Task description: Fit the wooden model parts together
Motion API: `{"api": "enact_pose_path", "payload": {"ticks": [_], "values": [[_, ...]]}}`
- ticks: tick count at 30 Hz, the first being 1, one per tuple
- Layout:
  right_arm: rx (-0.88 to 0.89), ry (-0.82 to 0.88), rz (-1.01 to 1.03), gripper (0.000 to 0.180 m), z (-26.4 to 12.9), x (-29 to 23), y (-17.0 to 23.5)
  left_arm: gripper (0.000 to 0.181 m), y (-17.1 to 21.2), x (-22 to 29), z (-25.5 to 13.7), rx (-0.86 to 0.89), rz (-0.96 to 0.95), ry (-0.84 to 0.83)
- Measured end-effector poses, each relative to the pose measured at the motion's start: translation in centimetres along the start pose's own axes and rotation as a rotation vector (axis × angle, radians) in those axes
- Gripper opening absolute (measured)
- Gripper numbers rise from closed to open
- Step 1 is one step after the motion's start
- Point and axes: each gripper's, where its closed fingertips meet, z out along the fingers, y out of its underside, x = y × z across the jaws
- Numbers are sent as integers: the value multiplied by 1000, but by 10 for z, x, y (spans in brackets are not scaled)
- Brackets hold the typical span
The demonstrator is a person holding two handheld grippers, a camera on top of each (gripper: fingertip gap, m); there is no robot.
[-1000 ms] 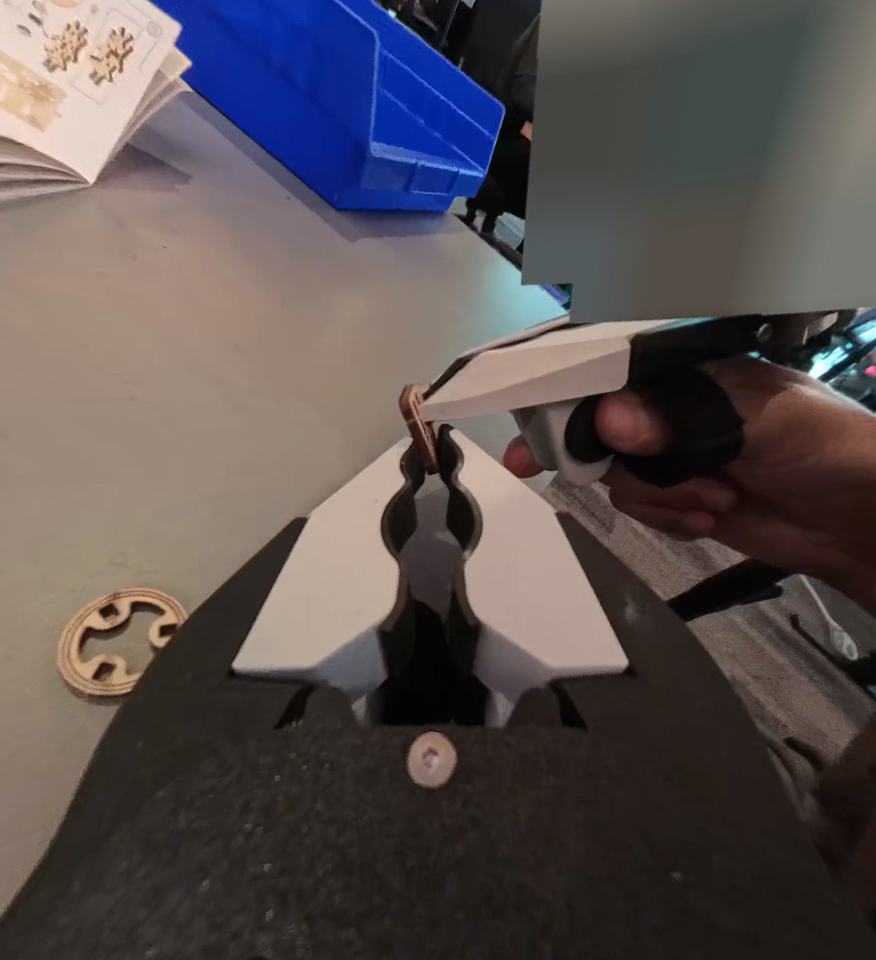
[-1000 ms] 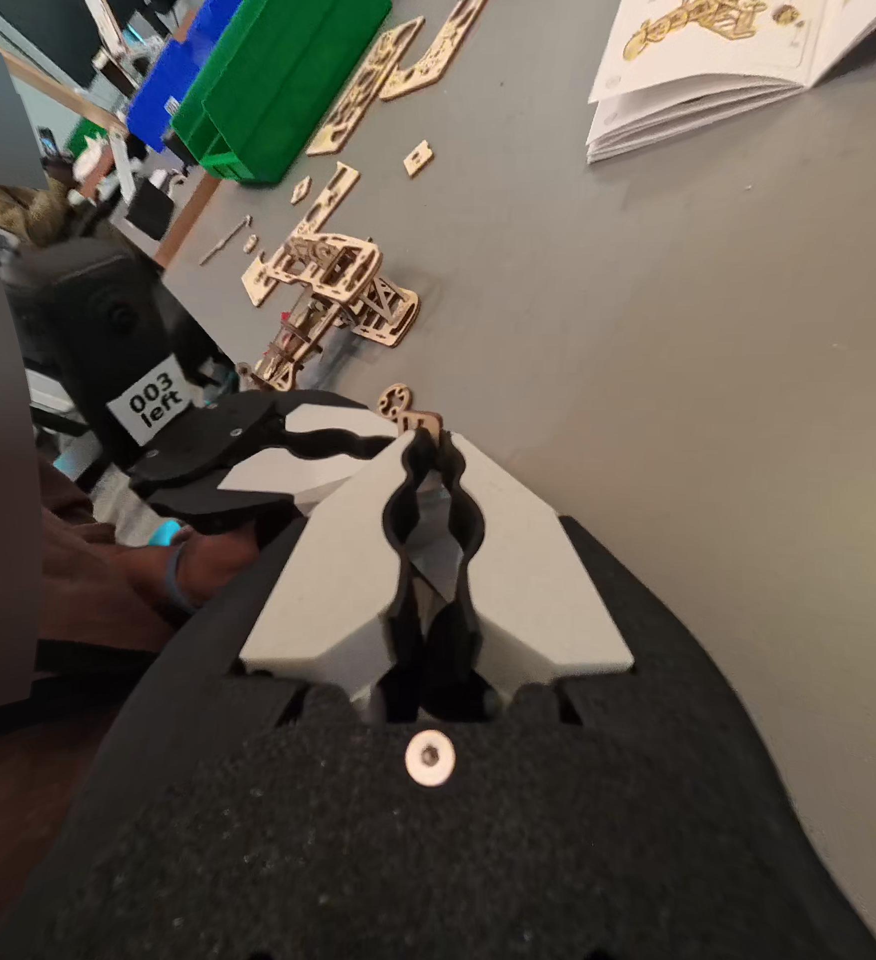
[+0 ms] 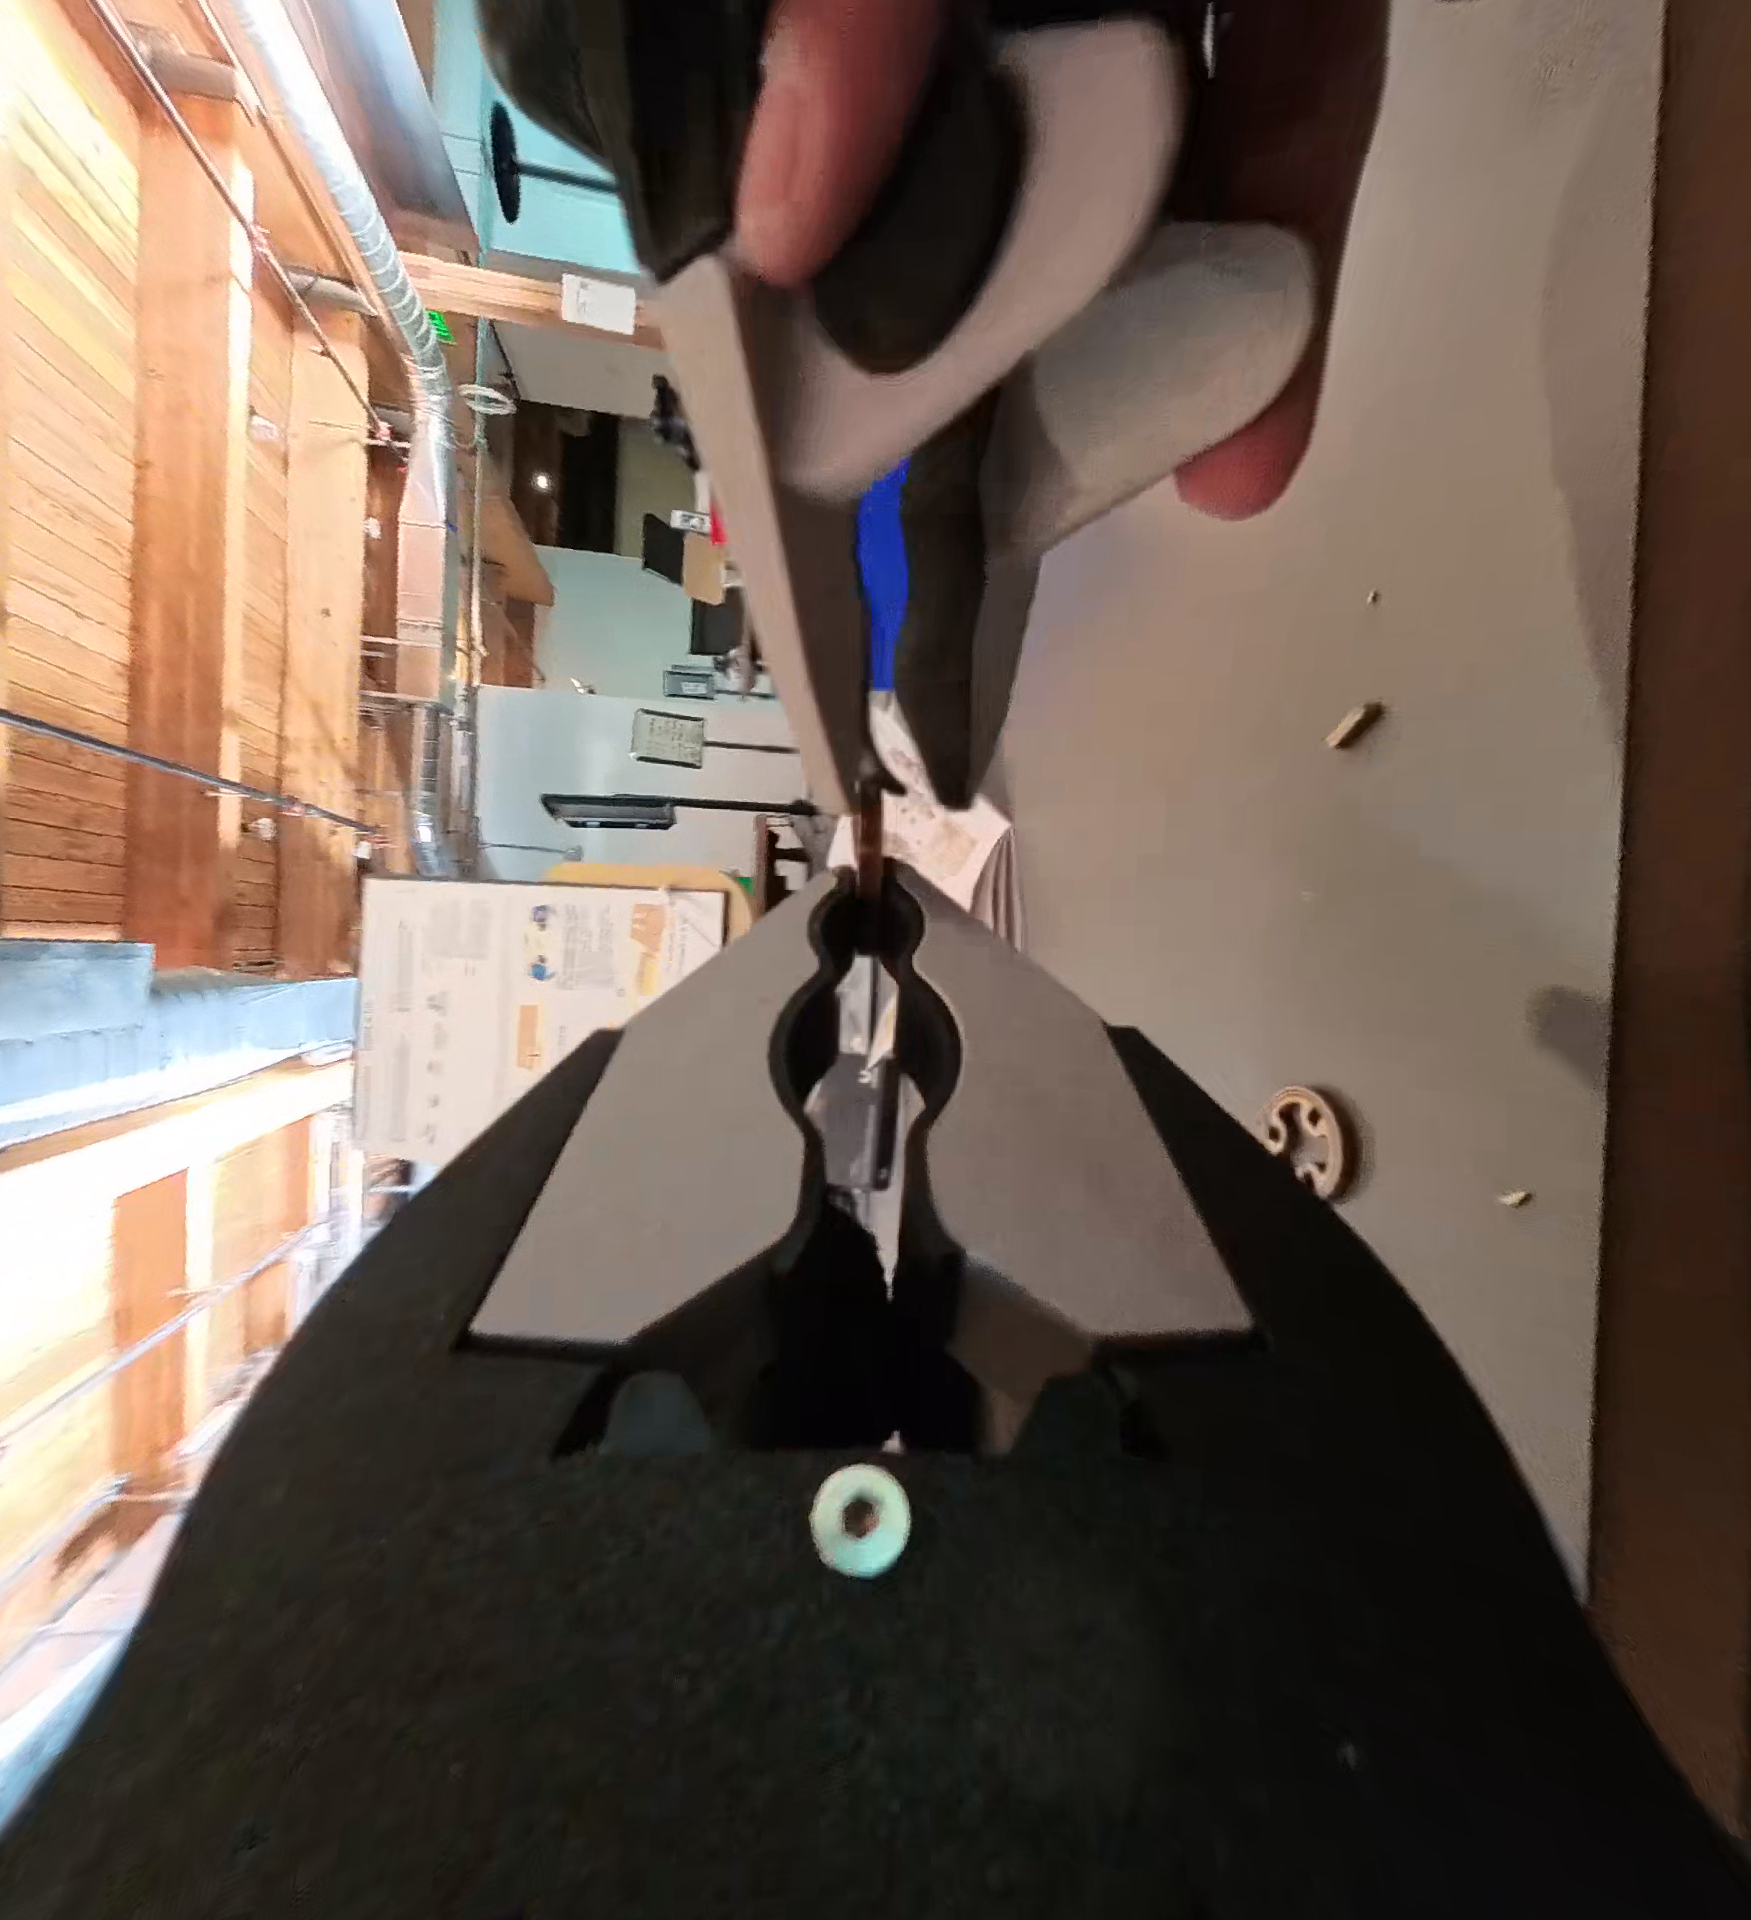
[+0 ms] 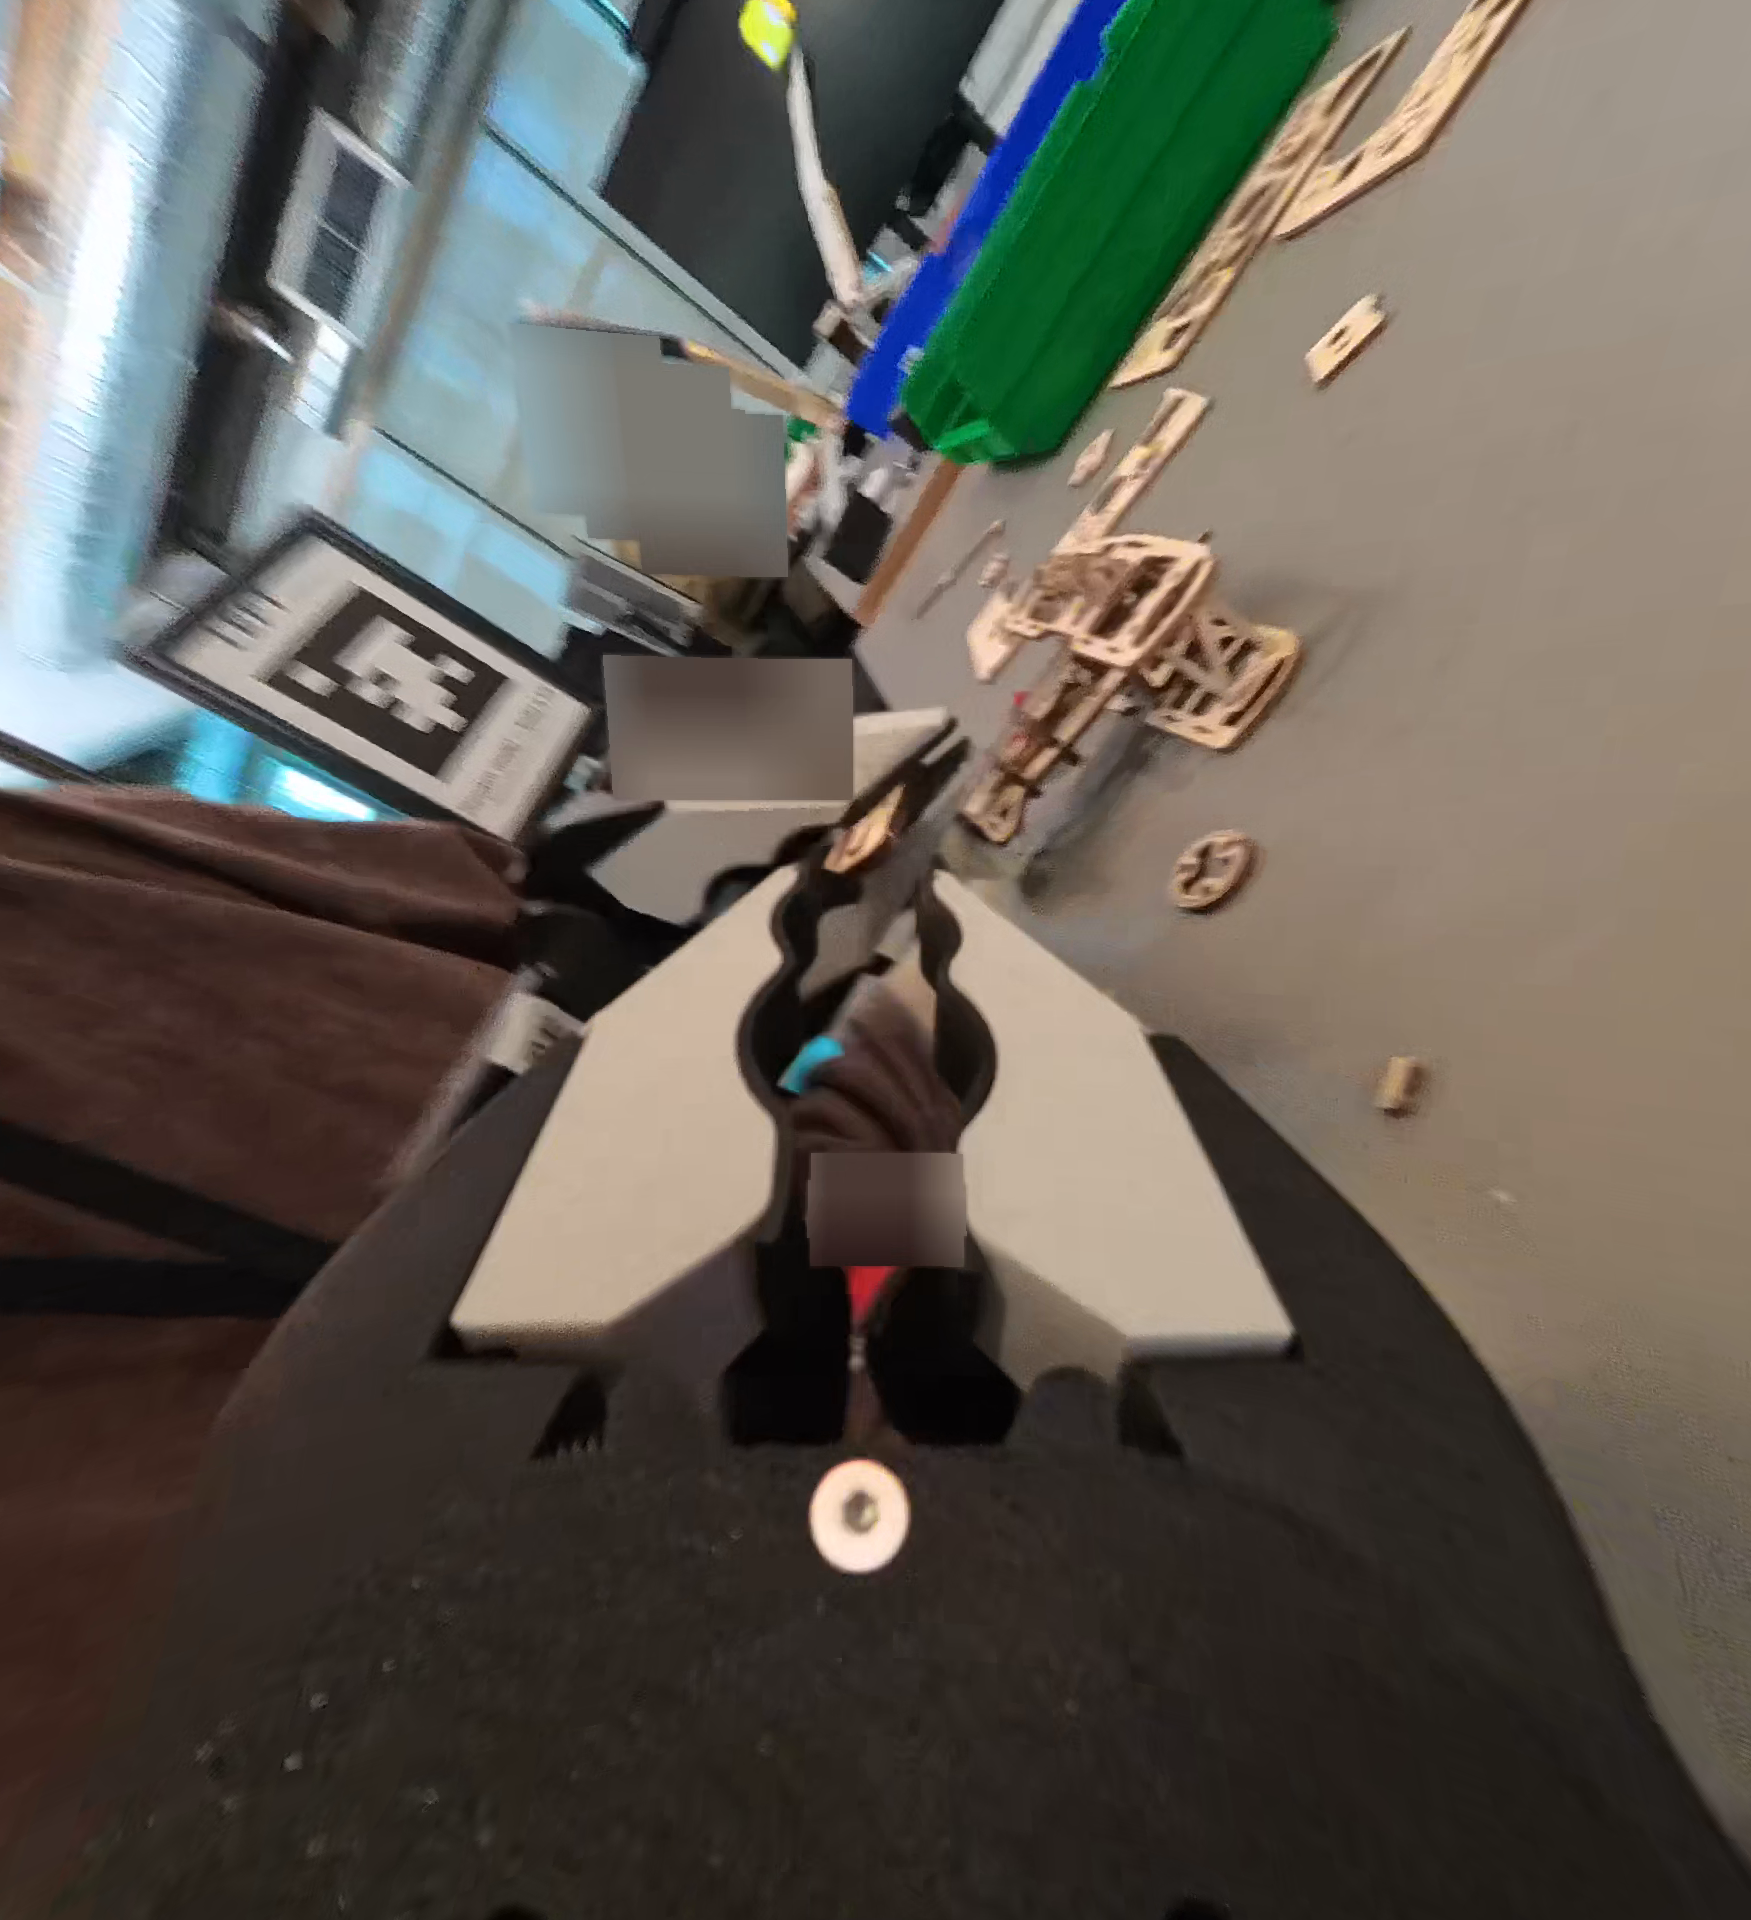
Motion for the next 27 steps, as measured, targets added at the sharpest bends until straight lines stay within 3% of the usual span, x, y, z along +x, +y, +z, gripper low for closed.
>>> {"api": "enact_pose_path", "payload": {"ticks": [1,12,27], "values": [[23,-49,51,9,0,-4,-1,0,0,1,0,-1,21,-12],[89,-86,246,7,-2,4,-2,0,0,7,-4,5,81,-37],[-82,242,-57,3,-1,27,18,1,2,37,-4,-61,-68,143]]}}
